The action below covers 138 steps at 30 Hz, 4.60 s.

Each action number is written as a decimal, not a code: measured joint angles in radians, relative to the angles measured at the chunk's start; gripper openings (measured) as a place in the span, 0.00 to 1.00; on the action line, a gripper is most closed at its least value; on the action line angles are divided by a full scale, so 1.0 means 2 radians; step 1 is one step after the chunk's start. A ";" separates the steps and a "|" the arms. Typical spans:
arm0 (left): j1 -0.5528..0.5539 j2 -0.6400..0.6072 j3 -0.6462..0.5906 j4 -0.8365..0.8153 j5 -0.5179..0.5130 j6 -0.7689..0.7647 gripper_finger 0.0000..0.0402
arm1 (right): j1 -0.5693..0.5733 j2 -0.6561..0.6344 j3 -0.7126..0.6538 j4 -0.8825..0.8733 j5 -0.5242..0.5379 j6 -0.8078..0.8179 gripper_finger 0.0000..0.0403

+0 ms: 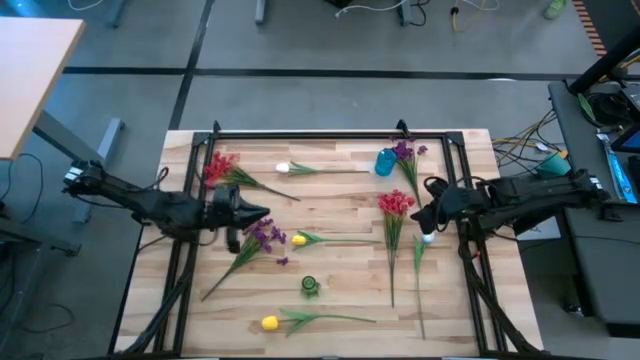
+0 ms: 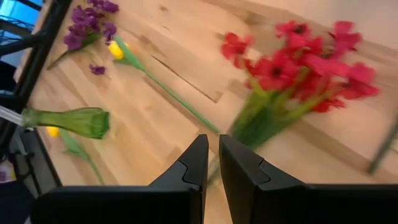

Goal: Sort flowers into vase by color
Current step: Put the right red flowers into the blue vase

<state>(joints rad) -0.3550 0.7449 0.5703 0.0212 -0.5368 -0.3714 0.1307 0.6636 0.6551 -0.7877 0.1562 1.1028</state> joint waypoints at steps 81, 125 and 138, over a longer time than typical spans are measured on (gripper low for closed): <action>0.026 0.079 0.063 -0.159 -0.007 0.192 0.00 | -0.045 0.421 0.053 0.079 -0.075 0.134 0.19; 0.024 0.127 0.065 -0.097 0.016 0.074 0.00 | -0.063 0.197 -0.001 0.650 0.080 -0.505 0.04; 0.023 0.130 0.065 -0.089 0.015 0.059 0.00 | -0.213 0.093 -0.089 0.761 0.257 -0.577 0.04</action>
<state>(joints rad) -0.3099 1.0054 0.7006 -0.1561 -0.5068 -0.2535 -0.2960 0.8497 0.4777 0.7336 0.6702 -0.0516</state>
